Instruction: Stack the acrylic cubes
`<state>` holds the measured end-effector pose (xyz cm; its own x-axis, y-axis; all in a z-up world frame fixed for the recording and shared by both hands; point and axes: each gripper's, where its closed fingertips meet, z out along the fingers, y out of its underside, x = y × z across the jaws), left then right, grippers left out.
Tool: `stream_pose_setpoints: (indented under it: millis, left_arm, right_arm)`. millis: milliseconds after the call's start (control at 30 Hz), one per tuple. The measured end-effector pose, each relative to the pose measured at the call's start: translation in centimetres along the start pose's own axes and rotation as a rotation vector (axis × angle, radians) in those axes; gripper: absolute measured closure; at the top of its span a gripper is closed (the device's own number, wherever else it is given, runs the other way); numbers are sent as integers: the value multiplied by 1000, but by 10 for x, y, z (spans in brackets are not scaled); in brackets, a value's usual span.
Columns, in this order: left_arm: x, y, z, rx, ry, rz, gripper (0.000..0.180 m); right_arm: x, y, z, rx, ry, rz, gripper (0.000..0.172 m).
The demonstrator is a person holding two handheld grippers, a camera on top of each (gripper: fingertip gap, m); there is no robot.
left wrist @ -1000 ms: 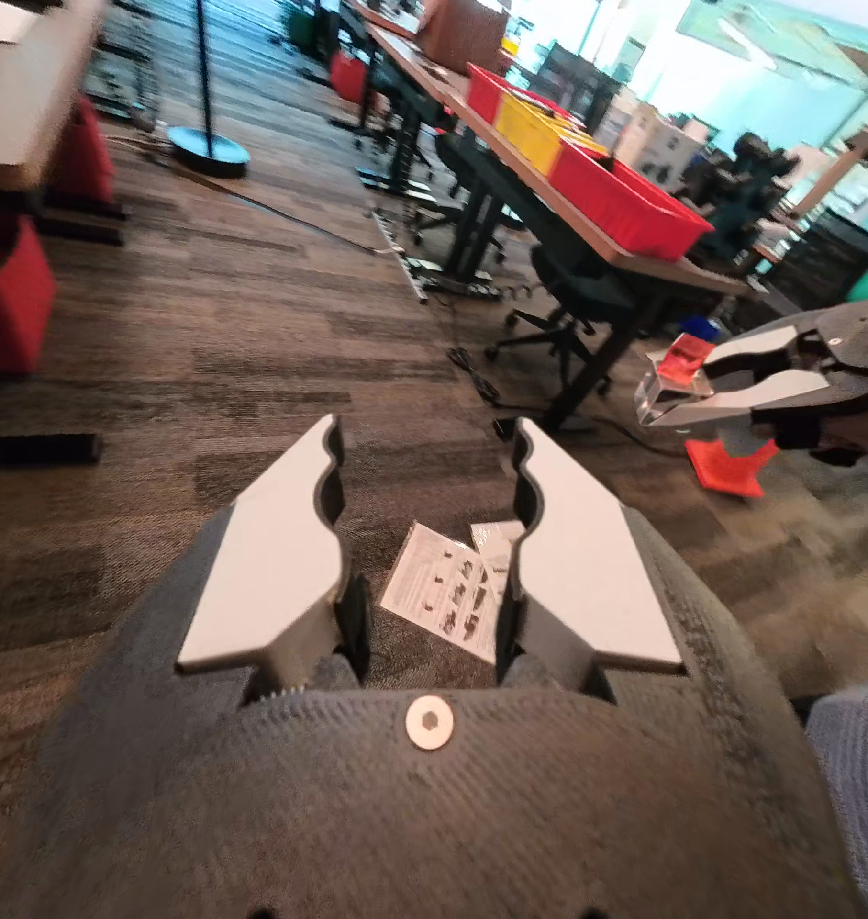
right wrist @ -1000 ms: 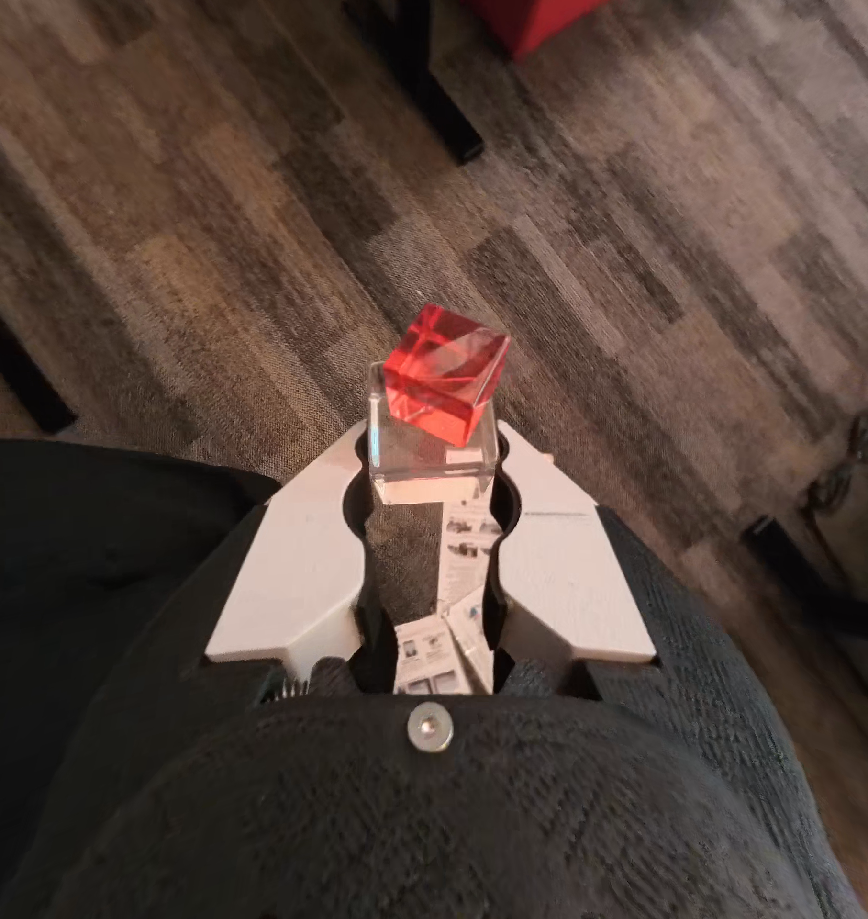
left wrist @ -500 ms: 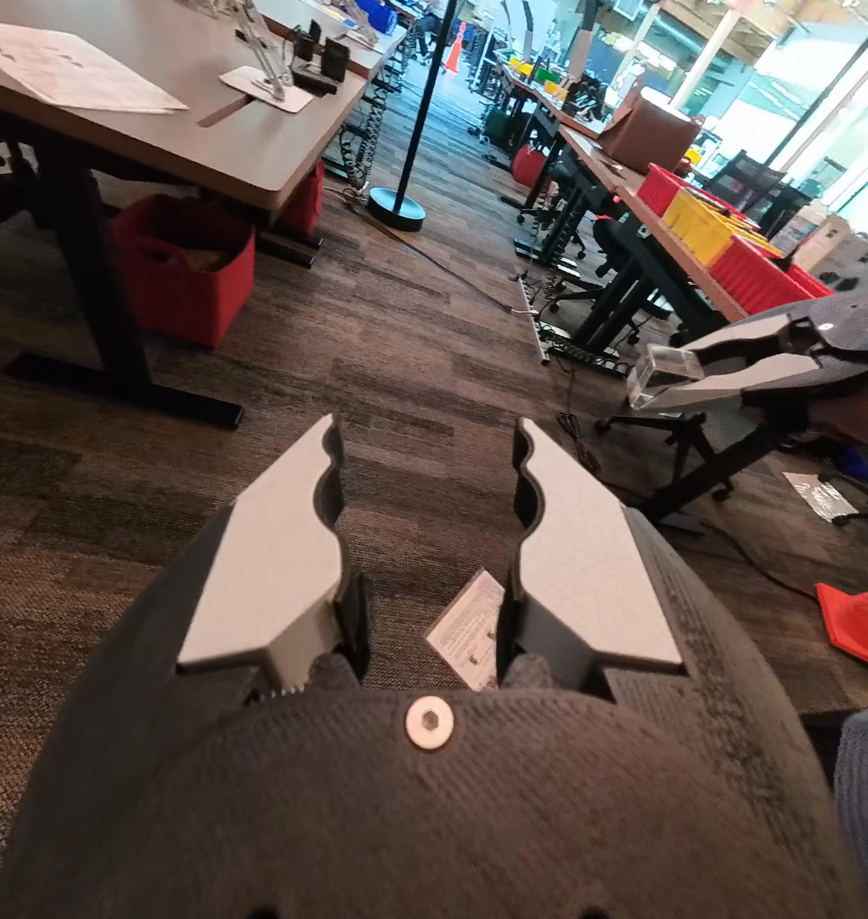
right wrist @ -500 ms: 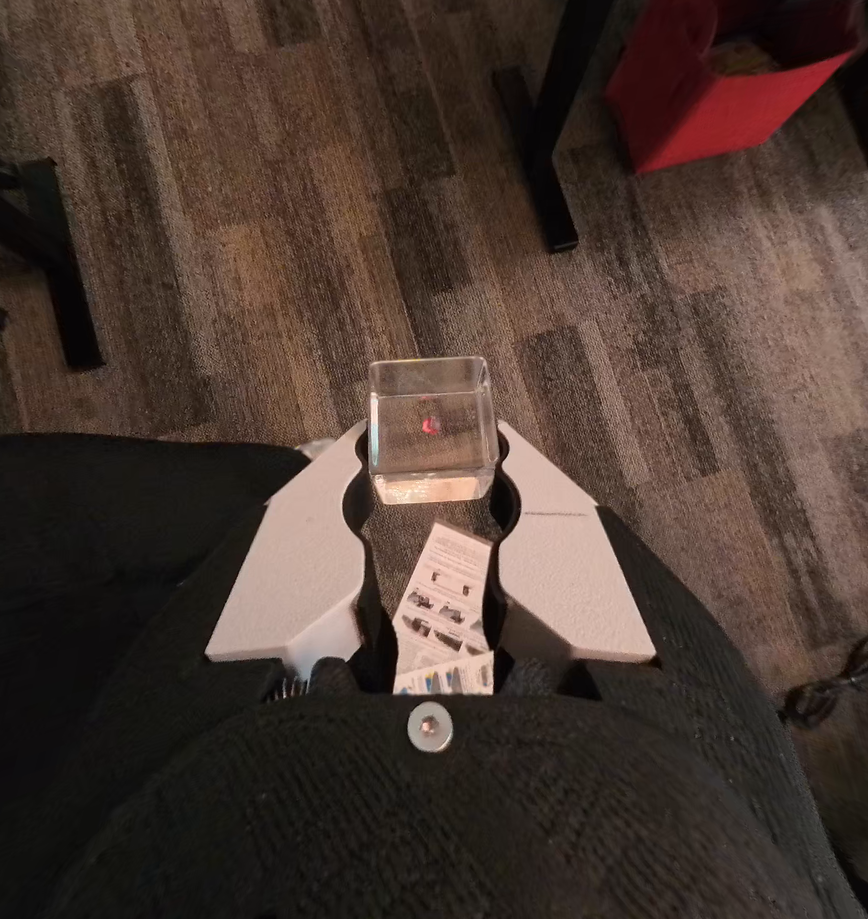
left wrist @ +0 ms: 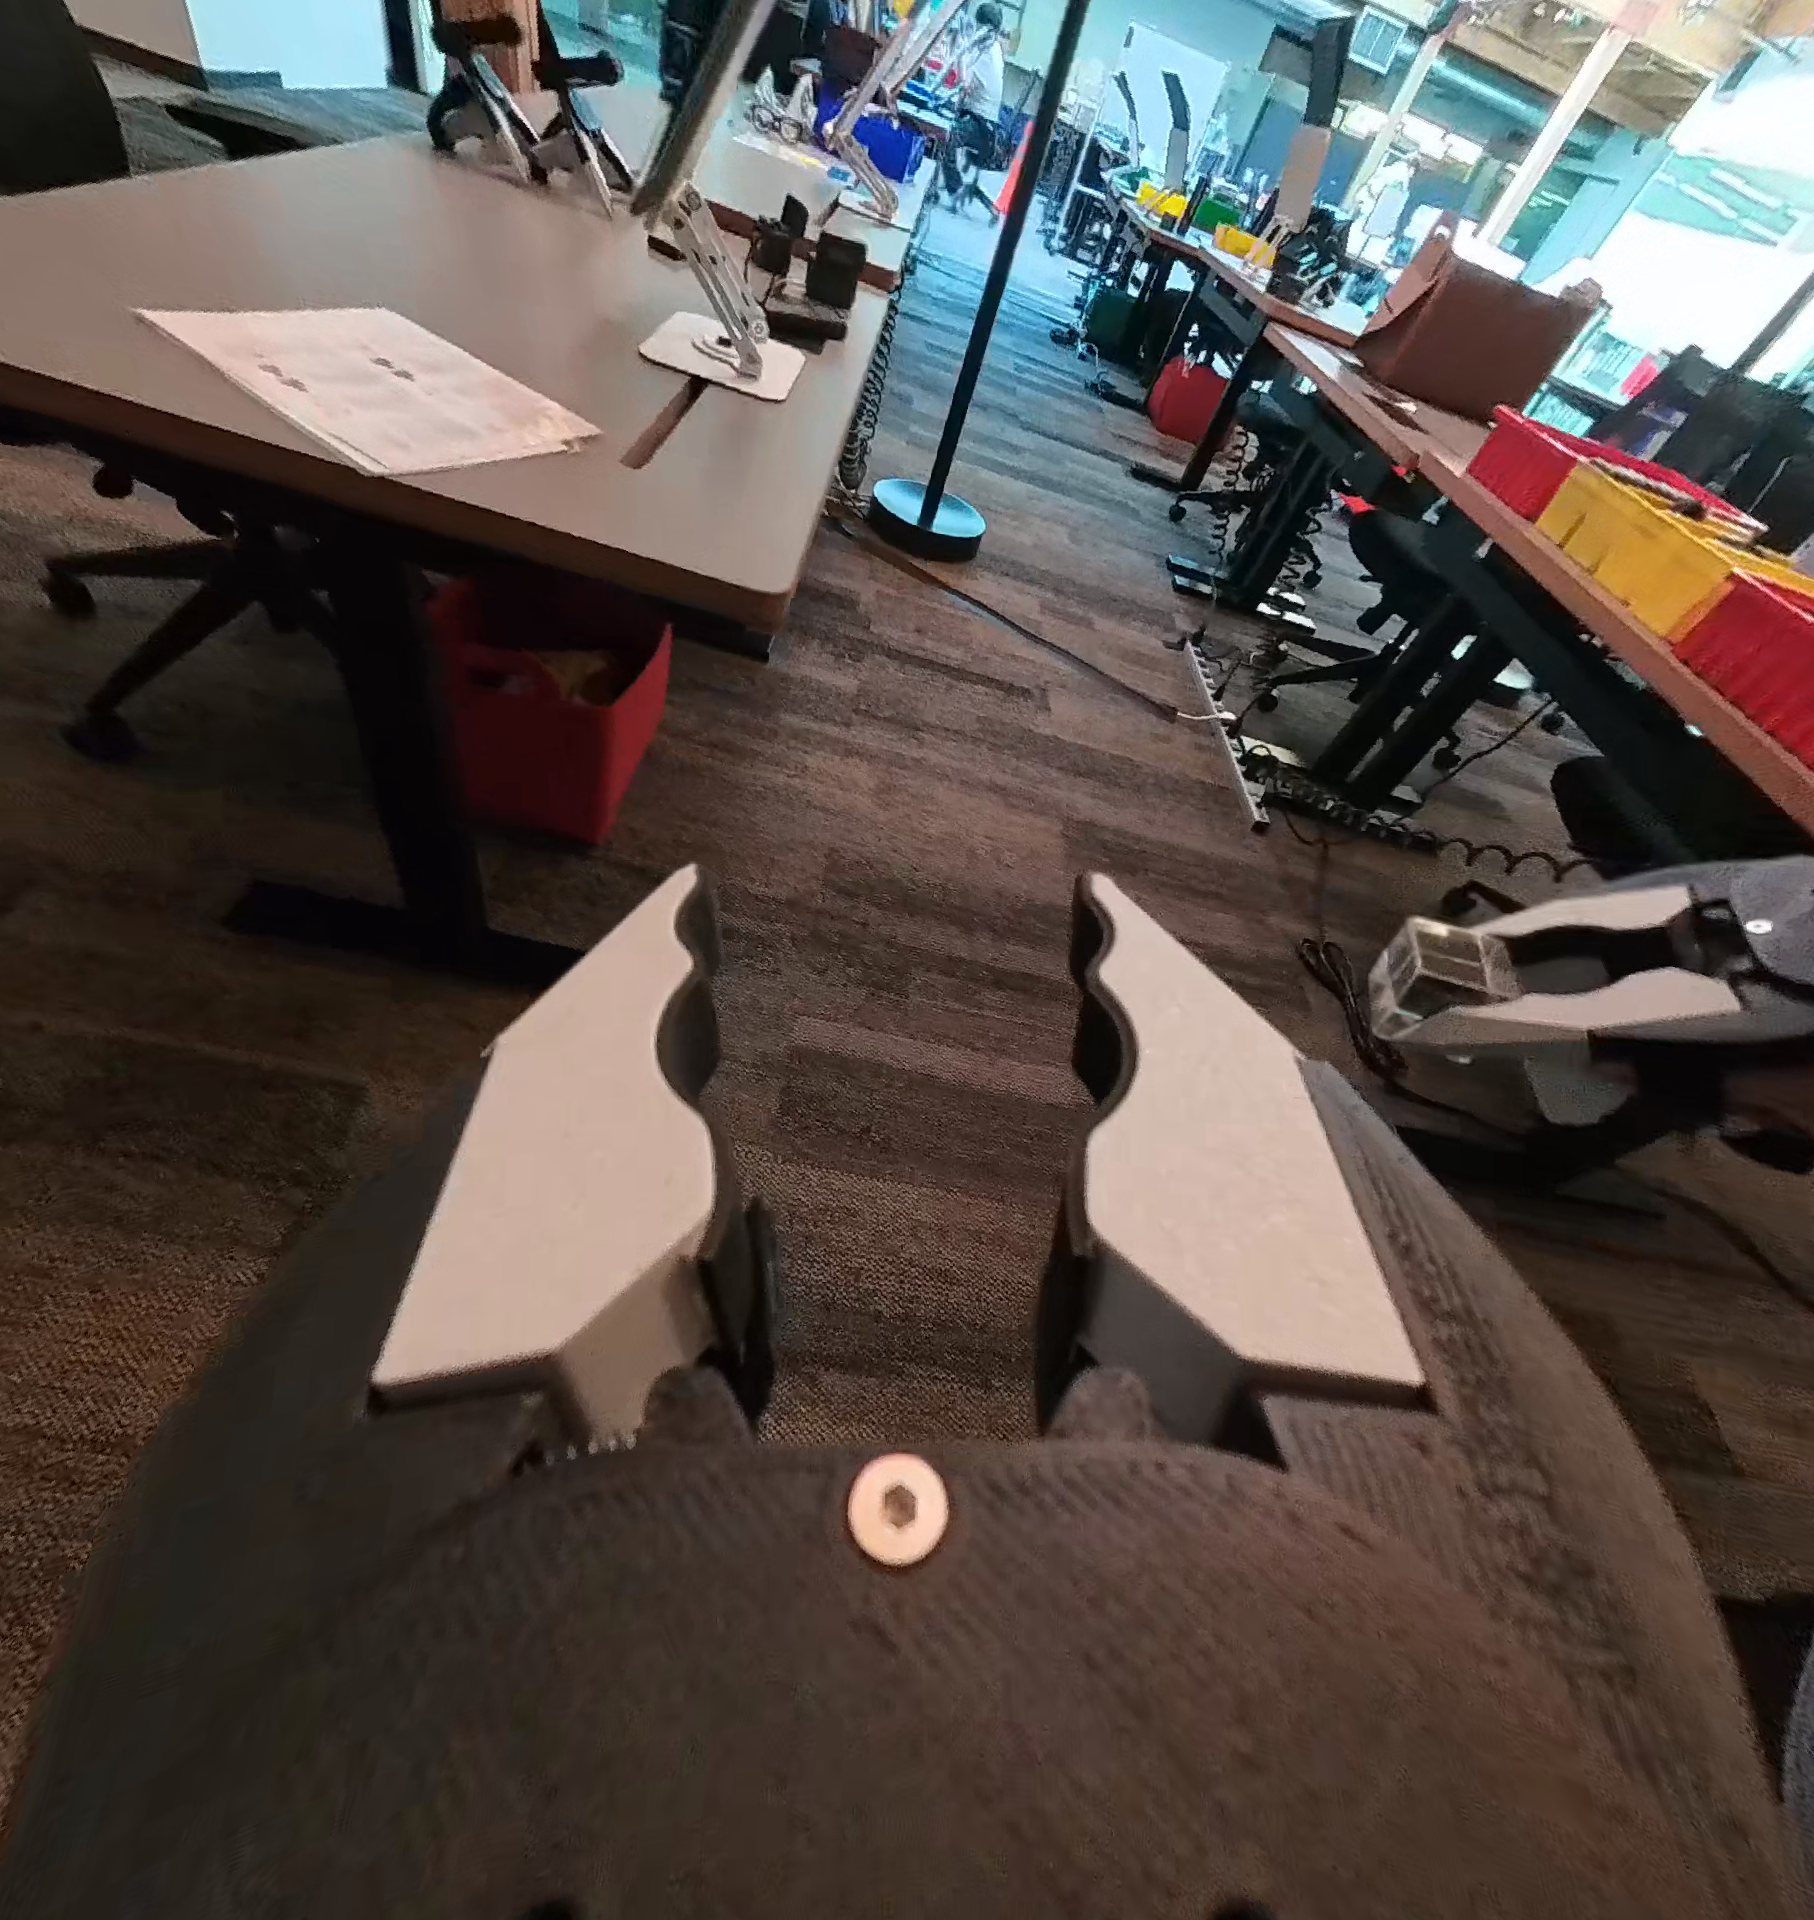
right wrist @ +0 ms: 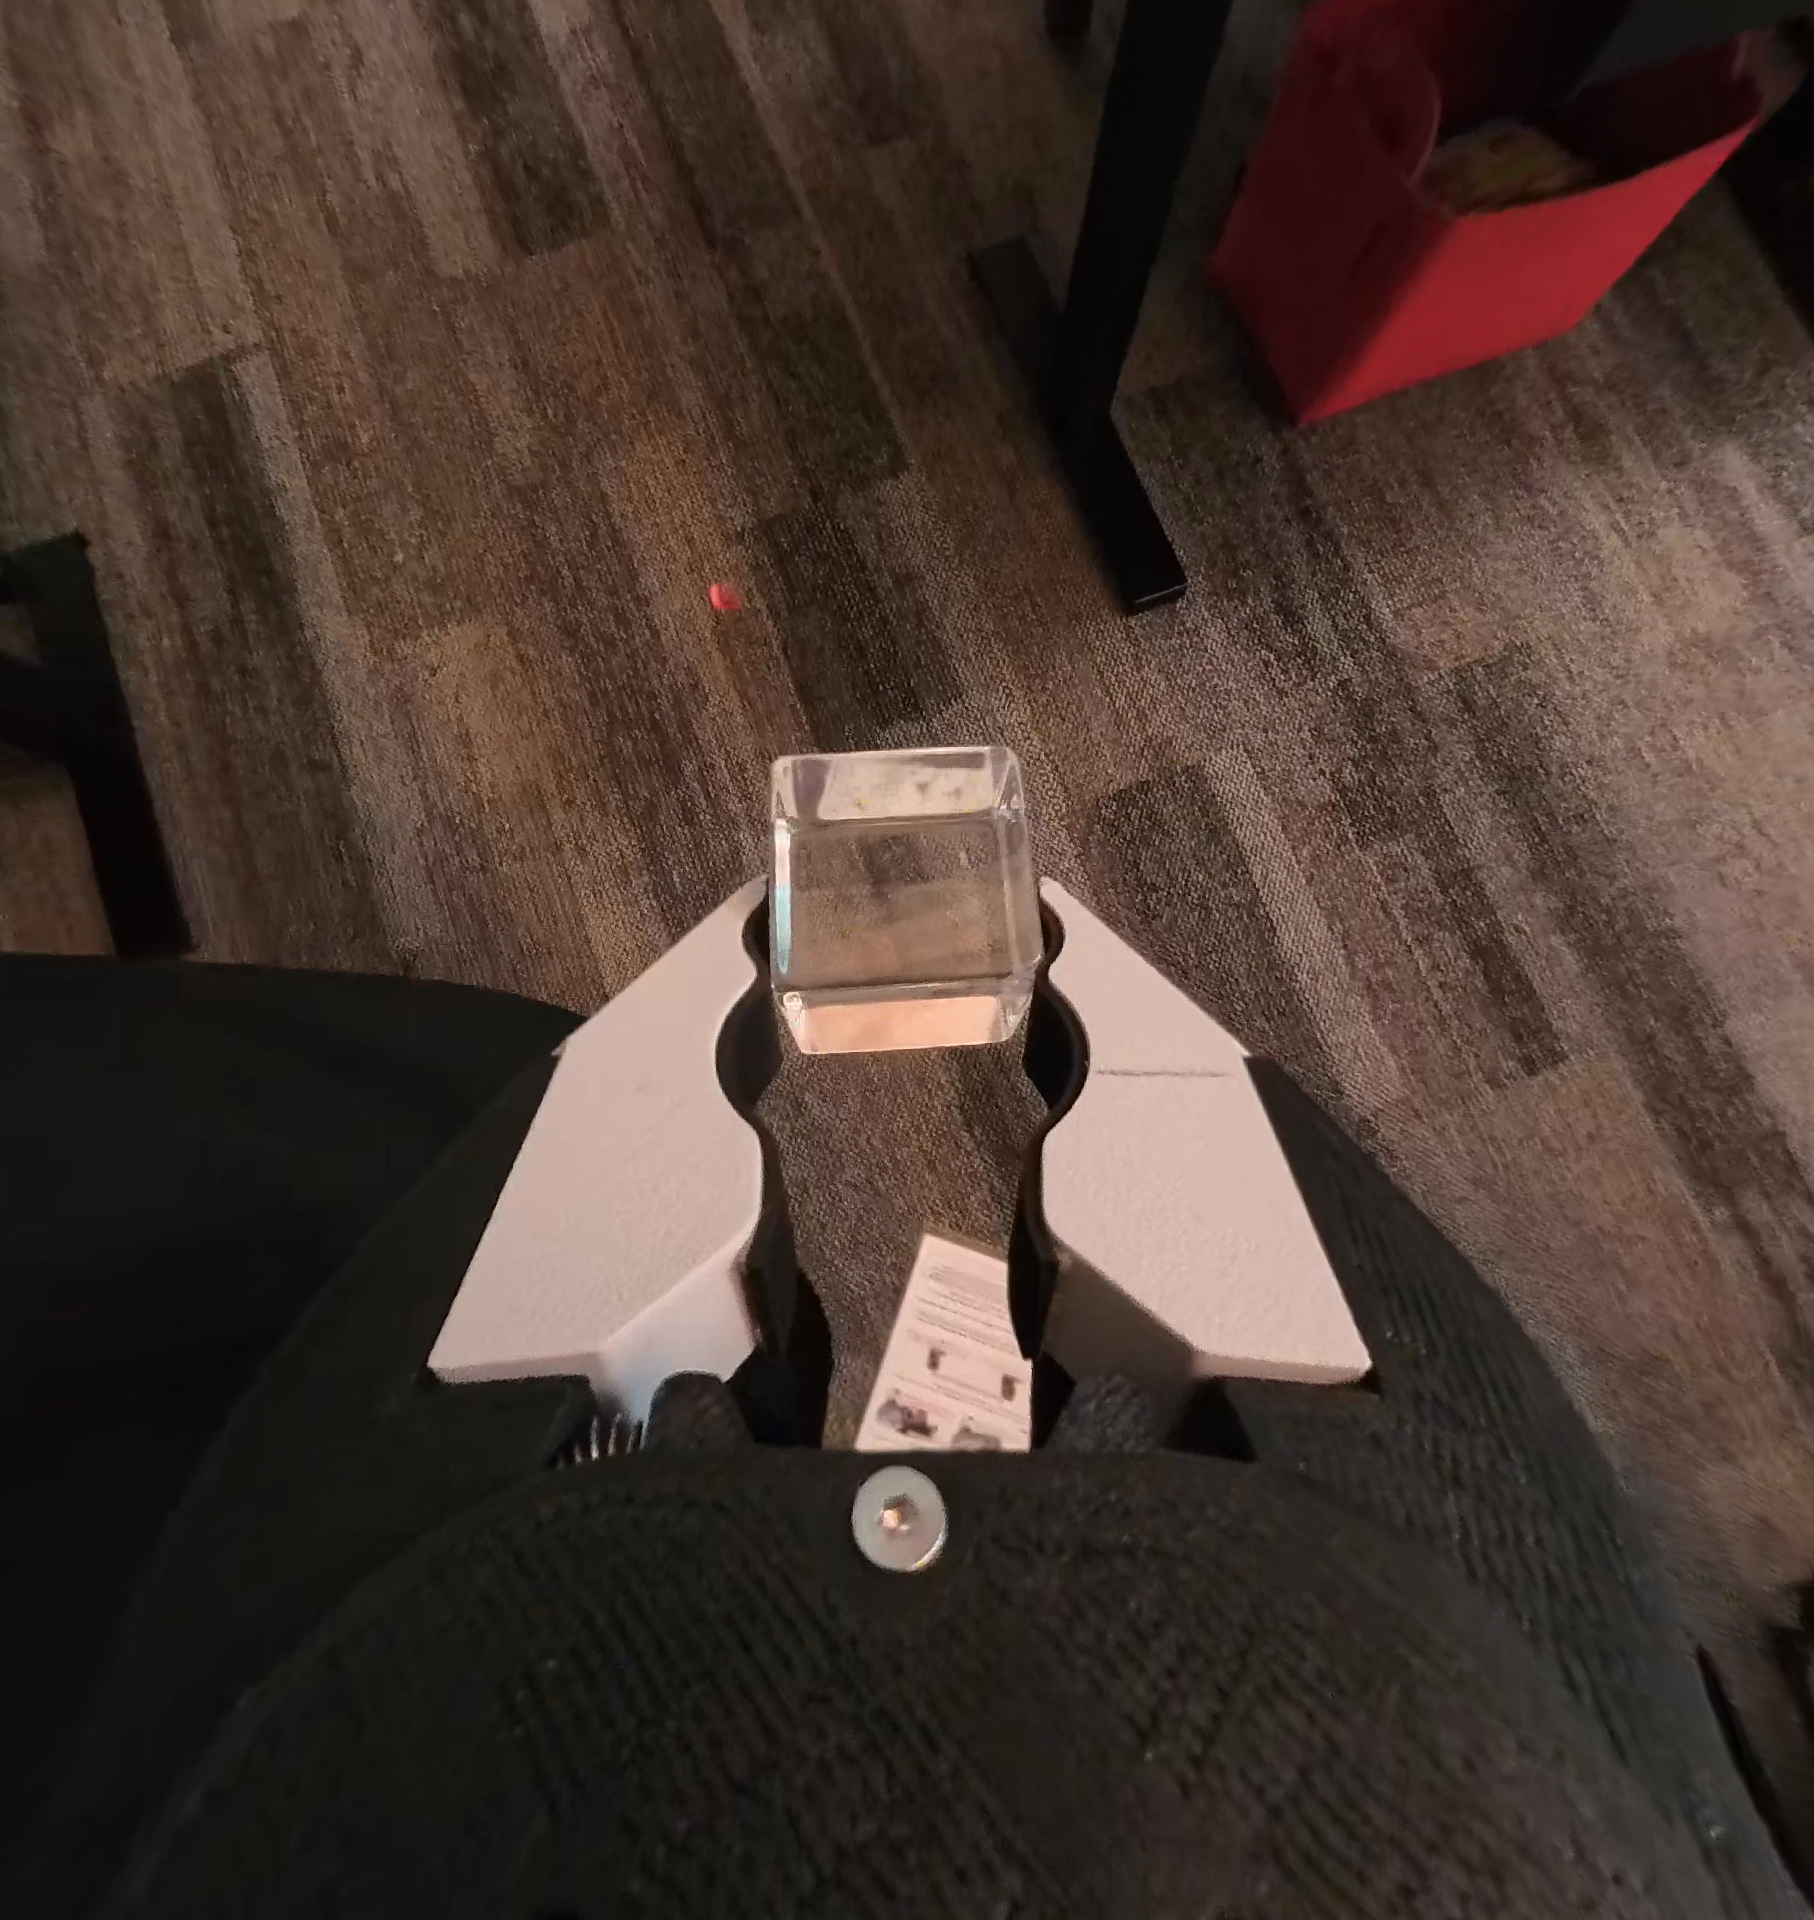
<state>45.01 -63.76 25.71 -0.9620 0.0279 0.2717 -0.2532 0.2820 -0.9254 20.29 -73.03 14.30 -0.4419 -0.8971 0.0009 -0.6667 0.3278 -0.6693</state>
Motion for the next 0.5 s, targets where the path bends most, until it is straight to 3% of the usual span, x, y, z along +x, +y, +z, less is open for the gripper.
stream_pose_setpoints:
  millis: [267, 500]
  left_arm:
    - [-66, -17, 15, 37, -45, -53, 113]
    - [-88, -2, 42, -26, 6, -85, 113]
  right_arm:
    - [-1, -31, 41, -3, 3, 29, 127]
    - [9, -55, 63, -3, 30, 66, 128]
